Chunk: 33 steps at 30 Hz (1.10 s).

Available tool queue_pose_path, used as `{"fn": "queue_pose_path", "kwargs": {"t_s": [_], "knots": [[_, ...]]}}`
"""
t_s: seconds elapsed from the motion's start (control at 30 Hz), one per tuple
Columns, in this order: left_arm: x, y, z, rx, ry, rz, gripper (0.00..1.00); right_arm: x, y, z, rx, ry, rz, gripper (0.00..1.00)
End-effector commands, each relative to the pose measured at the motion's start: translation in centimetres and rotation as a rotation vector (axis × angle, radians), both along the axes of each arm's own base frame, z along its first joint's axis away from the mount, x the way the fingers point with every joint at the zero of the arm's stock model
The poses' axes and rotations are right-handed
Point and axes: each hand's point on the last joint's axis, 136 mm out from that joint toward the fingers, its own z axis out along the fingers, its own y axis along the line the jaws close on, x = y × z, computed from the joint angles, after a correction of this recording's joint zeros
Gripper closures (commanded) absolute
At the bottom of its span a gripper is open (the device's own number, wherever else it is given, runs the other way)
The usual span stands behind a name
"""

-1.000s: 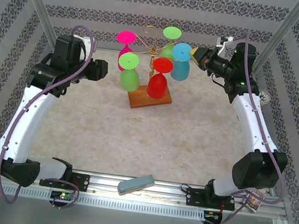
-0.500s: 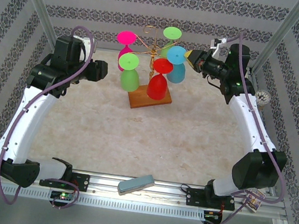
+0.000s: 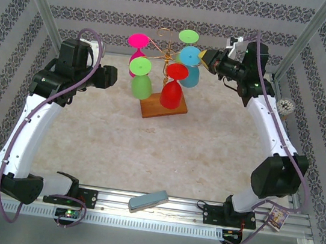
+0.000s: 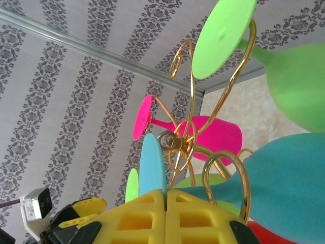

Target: Take the wine glass off the wine glass rack

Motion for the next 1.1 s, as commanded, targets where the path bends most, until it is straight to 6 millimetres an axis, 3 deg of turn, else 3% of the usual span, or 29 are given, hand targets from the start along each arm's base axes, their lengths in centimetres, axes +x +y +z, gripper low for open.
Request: {"fn": "queue_pose_path", "kwargs": {"t_s": [0.0,0.5,1.07], "knots": [[0.0,-0.1,1.1,0.006,-0.051,0.0,0.43,0.1,0.7,1.7,0.008,-0.049,0.032,1.0],[0.4,-0.1,1.3,0.01,-0.054,0.001,0.43,3.0,-0.3,1.9,0.022,-0.043,-0.013,1.0],[-0.8,-2.1,1.1,0.009,-0.04,-0.099,0.43,4.8,-4.7,2.1,0.048,-0.027,-0.12,1.0]]}}
